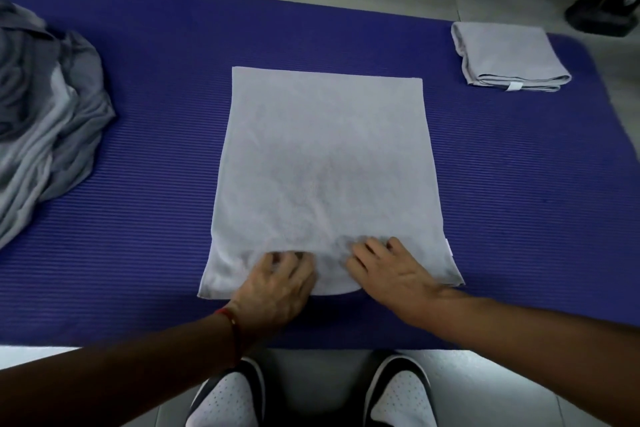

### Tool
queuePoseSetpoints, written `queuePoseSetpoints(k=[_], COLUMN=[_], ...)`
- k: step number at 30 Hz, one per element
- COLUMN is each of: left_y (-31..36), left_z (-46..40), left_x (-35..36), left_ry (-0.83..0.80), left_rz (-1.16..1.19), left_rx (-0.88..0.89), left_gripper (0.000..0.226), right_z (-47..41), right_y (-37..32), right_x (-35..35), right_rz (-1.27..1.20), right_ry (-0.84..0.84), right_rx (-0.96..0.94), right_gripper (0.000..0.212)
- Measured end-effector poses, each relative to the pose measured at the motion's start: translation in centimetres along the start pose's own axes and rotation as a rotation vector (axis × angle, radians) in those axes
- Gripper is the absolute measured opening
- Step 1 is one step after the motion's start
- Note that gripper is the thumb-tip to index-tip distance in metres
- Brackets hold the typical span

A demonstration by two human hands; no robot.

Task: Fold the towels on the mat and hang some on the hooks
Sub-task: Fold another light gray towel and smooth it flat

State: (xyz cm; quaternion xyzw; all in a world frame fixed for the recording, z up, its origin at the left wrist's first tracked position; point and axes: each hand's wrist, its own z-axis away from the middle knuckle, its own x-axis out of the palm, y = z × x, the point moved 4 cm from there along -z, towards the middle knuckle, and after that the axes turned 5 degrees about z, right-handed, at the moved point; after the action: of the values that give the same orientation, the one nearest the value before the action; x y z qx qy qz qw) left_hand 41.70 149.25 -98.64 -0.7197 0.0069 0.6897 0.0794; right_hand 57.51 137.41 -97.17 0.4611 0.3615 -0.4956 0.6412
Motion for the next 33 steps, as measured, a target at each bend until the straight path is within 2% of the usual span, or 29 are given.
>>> queuePoseSetpoints(k=[3,6,7,10,13,15,18,20,23,26,29,30,33], left_y=[-1.0,-3.0,-3.8,-5.8,-6.9,-7.4,-7.3,-7.7,-9.6,-11.8,-14.6,-15.5,-17.7], left_z=[0.4,1.9,2.5,3.9,4.5,5.0,6.4,7.8,9.9,10.8,10.4,9.8,6.3], left_x=[-0.6,-1.2,-1.4,-2.9,-4.1,-3.5,-1.8,-1.0,-0.6,-1.7,-2.1,-1.9,-2.6], left_ry=[0.014,0.050,0.046,0.035,-0.014,-0.075,-0.111,-0.109,-0.061,0.108,0.260,0.301,0.405], left_rz=[0.083,0.168,0.199,0.371,0.446,0.443,0.343,0.329,0.493,0.735,0.958,1.029,1.087], left_rx=[-0.138,-0.200,-0.202,-0.163,-0.041,-0.004,0.000,-0.081,-0.273,-0.528,-0.961,-1.046,-1.067], left_gripper=[0.032,0.028,0.028,0.026,0.027,0.032,0.042,0.047,0.040,0.033,0.025,0.029,0.032], right_z=[0.5,1.7,2.2,3.7,4.4,4.8,5.7,7.0,8.6,9.0,7.9,7.3,5.2], right_y=[1.1,1.9,2.4,4.8,6.3,6.0,5.8,6.9,9.5,12.3,14.9,15.7,17.5], right_x=[-0.1,0.6,0.9,1.1,0.2,0.3,2.3,3.6,4.1,3.6,3.2,3.0,2.2], right_rz=[-0.035,-0.076,-0.111,-0.315,-0.360,-0.328,-0.259,-0.232,-0.346,-0.709,-1.078,-1.181,-1.323], right_ry=[0.006,-0.008,0.004,0.080,0.143,0.183,0.098,0.053,0.054,0.121,0.150,0.191,0.313], right_rx=[-0.003,0.000,0.009,0.029,-0.003,-0.059,-0.064,-0.012,0.090,0.380,0.742,0.822,0.948], right_gripper=[0.088,0.091,0.088,0.056,0.047,0.053,0.081,0.088,0.056,0.038,0.010,0.003,0.017])
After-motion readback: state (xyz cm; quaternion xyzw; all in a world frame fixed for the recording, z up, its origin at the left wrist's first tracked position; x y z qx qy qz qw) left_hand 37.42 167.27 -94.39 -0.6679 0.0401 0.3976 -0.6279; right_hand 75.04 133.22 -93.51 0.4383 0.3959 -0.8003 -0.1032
